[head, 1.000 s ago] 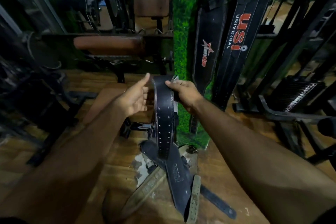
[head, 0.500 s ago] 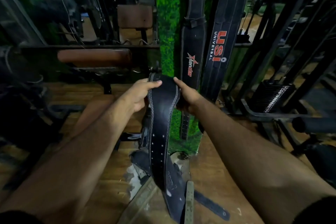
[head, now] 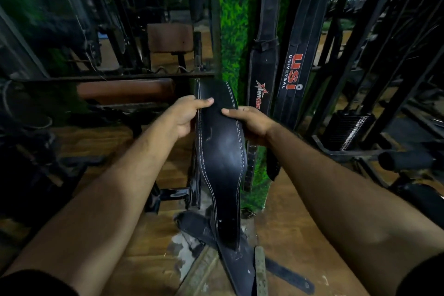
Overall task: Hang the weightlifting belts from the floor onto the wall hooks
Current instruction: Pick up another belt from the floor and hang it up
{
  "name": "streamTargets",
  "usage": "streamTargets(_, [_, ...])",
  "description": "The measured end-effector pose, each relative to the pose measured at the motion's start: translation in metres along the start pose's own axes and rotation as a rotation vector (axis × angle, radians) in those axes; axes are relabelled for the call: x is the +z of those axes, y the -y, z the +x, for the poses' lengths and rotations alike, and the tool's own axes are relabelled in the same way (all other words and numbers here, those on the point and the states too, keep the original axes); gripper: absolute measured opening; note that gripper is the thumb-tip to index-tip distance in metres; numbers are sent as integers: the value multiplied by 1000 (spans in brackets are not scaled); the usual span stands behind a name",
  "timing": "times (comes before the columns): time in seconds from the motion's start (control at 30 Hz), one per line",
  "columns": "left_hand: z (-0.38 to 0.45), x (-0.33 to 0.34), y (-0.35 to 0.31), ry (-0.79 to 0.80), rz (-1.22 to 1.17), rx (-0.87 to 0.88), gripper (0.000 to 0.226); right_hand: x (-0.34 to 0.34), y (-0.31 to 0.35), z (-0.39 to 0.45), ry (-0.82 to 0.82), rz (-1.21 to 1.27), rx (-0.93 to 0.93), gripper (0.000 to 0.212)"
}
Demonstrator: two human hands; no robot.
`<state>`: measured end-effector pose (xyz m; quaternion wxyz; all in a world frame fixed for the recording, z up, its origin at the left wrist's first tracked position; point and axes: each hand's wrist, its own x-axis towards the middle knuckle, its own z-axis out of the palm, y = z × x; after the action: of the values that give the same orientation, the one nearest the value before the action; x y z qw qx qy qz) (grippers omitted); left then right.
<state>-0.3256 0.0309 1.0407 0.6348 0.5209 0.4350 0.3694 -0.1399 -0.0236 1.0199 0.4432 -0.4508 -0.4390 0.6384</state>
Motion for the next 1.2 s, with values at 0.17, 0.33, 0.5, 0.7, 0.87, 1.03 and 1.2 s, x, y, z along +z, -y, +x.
streamTargets(0.17, [-20,0,3,144,31,206,36,17,27,6,-264,173,-86,50])
streamTargets(0.33, [-41,-8,19,310,105,97,46,29,49,4,-344,88,-219,11])
streamTargets(0.5, [-27,7,-6,89,-78,231,33,27,47,-7,-251,-84,-325,7])
streamTargets(0.7, [-27,44,-26,137,-62,343,40,15,89,-19,-312,43,-323,34])
streamTargets(0.87, [-16,58,-24,271,55,325,41,-16,108,-13,-304,118,-318,15])
streamTargets(1.03, [7,85,-61,149,43,405,19,-56,116,-13,-167,27,-326,21])
streamTargets(1.2, [24,109,-44,300,283,360,24,-98,135,3,-252,233,-222,39])
